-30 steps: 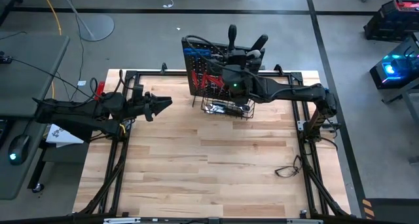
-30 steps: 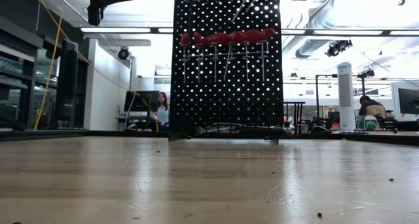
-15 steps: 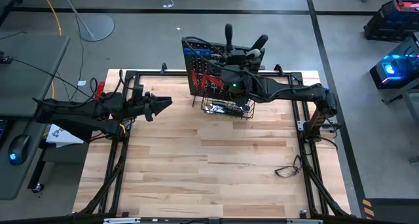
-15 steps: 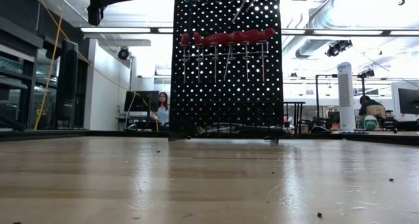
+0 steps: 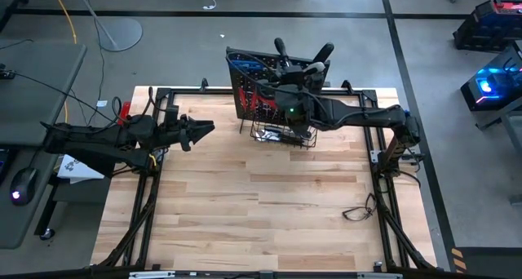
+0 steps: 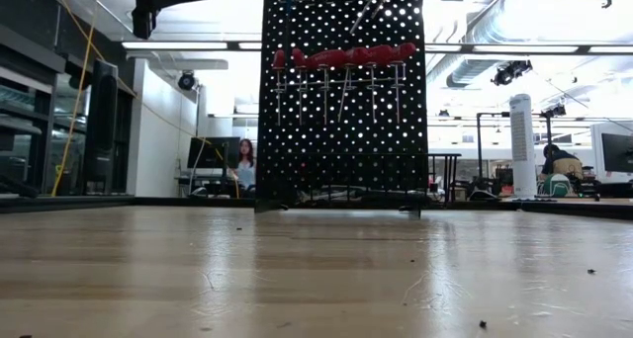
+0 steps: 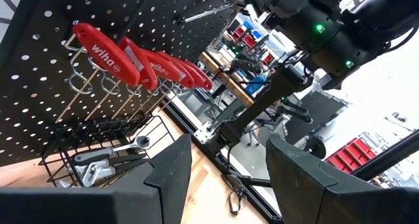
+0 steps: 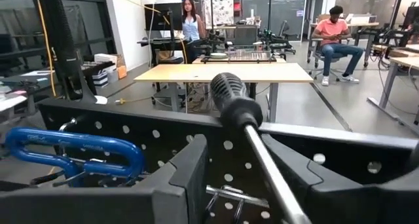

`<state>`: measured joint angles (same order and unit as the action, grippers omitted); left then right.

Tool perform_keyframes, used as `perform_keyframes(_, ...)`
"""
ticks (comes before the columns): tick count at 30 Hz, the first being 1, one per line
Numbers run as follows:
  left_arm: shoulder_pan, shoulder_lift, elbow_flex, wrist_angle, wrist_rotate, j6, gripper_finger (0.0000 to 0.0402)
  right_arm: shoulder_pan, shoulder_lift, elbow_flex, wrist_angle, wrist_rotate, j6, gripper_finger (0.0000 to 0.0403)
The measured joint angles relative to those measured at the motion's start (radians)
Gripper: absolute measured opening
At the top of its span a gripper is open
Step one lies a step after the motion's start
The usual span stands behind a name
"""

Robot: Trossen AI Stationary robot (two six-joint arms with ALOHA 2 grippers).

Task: Hang tools onto peg board
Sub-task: Hang the black screwdriver on the peg board

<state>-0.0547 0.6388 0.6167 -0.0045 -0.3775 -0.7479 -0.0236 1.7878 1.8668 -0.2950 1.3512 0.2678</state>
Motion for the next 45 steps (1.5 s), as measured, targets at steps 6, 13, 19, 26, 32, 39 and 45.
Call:
perform_keyframes(6, -0.001, 0.000, 0.000, -0.023, 0.000, 0.000, 0.0179, 0.011, 0.000, 0.000, -0.044, 0.002, 0.048, 0.0075)
perform_keyframes(13, 0.000, 0.000, 0.000, -0.031, 0.014, 0.000, 0.0179, 0.032, 0.000, 0.000, -0.113, 0.002, 0.113, 0.0005)
perform_keyframes(19, 0.000, 0.000, 0.000, -0.037, 0.014, 0.000, 0.0179, 0.053, 0.000, 0.000, -0.179, 0.001, 0.196, 0.0000)
perform_keyframes(26, 0.000, 0.000, 0.000, -0.037, 0.015, 0.000, 0.0179, 0.069, -0.001, 0.000, -0.201, 0.001, 0.230, 0.0000)
perform_keyframes(32, 0.000, 0.000, 0.000, -0.038, 0.016, 0.000, 0.0179, 0.092, -0.001, 0.000, -0.204, -0.042, 0.232, 0.0000)
perform_keyframes(39, 0.000, 0.000, 0.000, -0.038, 0.016, 0.000, 0.0179, 0.132, -0.001, 0.000, -0.352, -0.083, 0.407, 0.0000)
perform_keyframes(45, 0.000, 0.000, 0.000, -0.038, 0.016, 0.000, 0.0179, 0.177, -0.001, 0.000, -0.575, -0.206, 0.636, 0.0000)
